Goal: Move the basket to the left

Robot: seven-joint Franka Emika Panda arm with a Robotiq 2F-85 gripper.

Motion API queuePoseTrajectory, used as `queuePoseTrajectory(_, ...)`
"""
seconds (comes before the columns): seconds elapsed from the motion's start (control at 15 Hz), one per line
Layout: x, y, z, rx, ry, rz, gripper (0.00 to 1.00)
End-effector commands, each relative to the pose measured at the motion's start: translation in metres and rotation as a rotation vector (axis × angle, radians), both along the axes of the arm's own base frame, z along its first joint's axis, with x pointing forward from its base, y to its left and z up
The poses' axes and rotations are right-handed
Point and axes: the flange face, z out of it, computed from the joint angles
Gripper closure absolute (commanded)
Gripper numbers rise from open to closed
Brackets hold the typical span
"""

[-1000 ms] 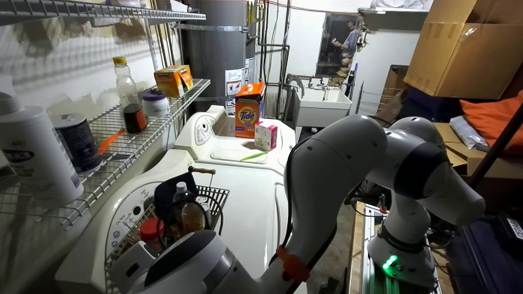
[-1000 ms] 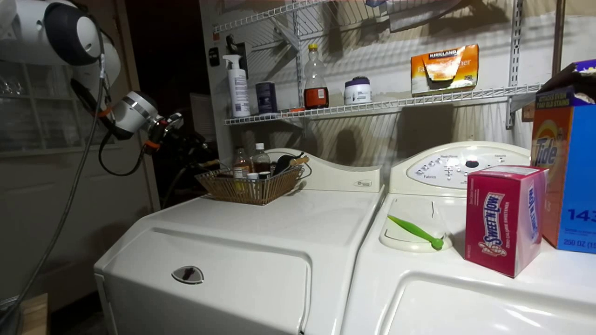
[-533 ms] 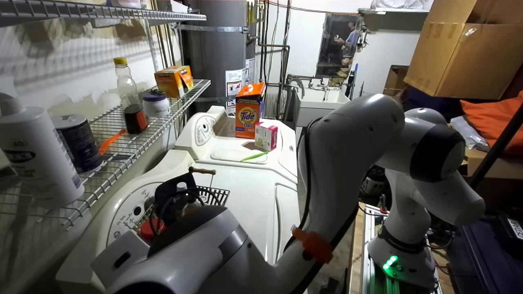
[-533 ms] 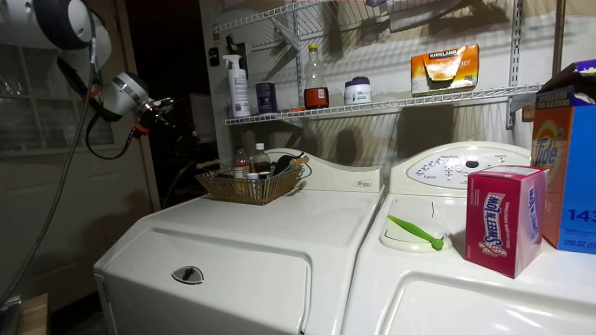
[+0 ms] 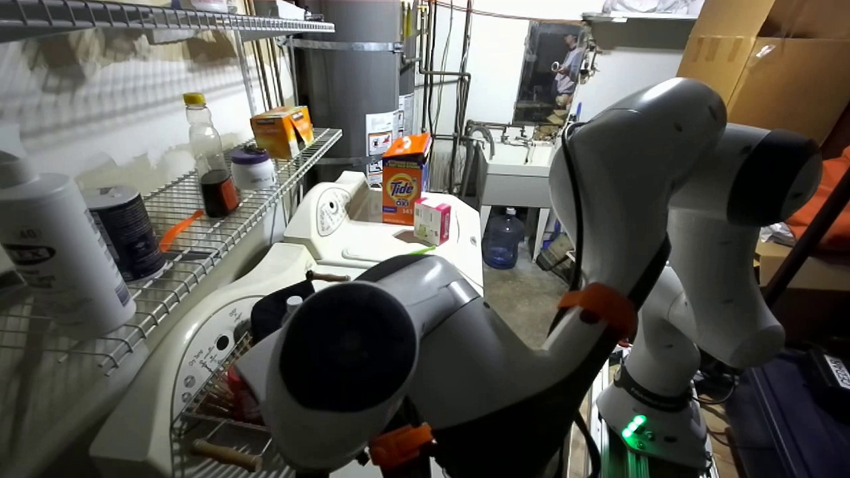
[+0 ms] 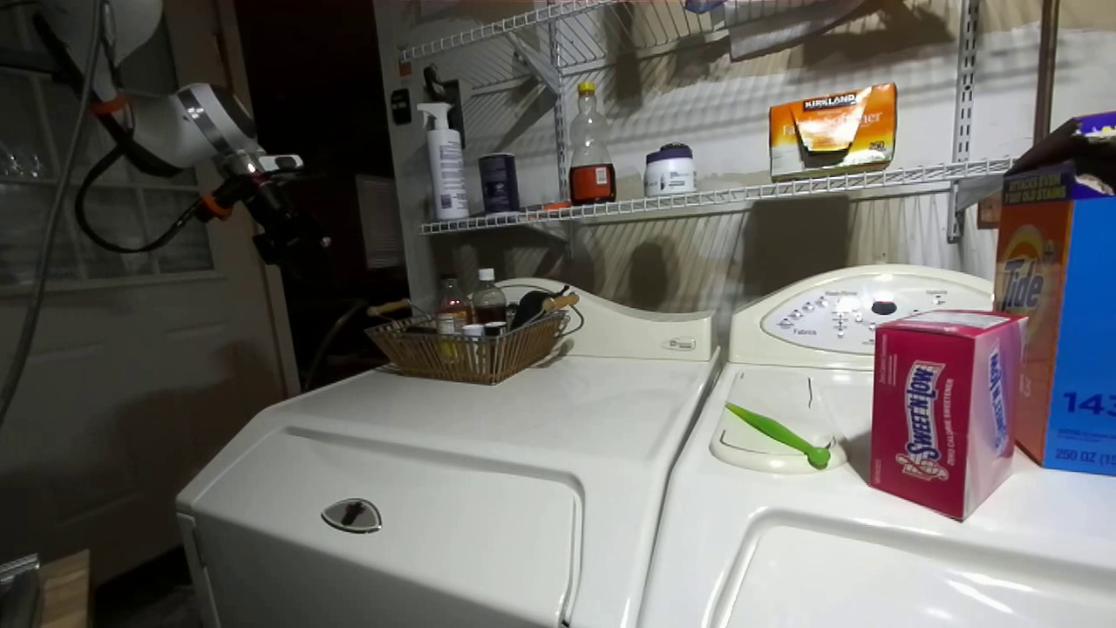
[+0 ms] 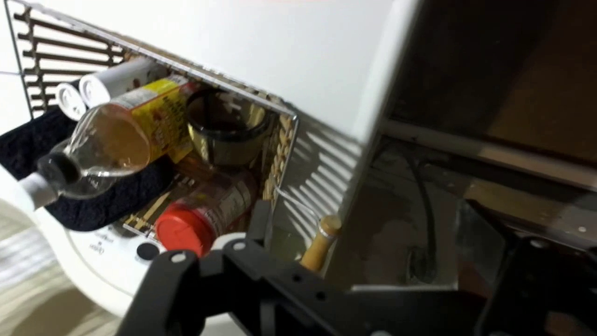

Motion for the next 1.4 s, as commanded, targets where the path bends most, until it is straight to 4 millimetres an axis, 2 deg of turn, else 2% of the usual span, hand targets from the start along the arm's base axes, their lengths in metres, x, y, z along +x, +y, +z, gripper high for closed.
queuePoseTrajectory(0.0,-0.031,-0.046,-0.002,0.111,0.094,-0.146,0.0)
queuePoseTrajectory(0.13,-0.046,-0.07,-0.008,0.119,0.134,-0.217,0.0)
queuePoseTrajectory(0.47,-0.083,-0.133,-0.014,0.097,0.178,-0.162,0.0)
queuePoseTrajectory(0.67,-0.104,-0.174,-0.015,0.098,0.136,-0.14,0.0)
queuePoseTrajectory(0.73,-0.083,-0.141,-0.019,0.072,0.167,-0.159,0.0)
queuePoseTrajectory(0.93,-0.098,-0.167,-0.017,0.074,0.134,-0.15,0.0)
queuePoseTrajectory(1.33,-0.102,-0.171,-0.016,0.077,0.126,-0.148,0.0)
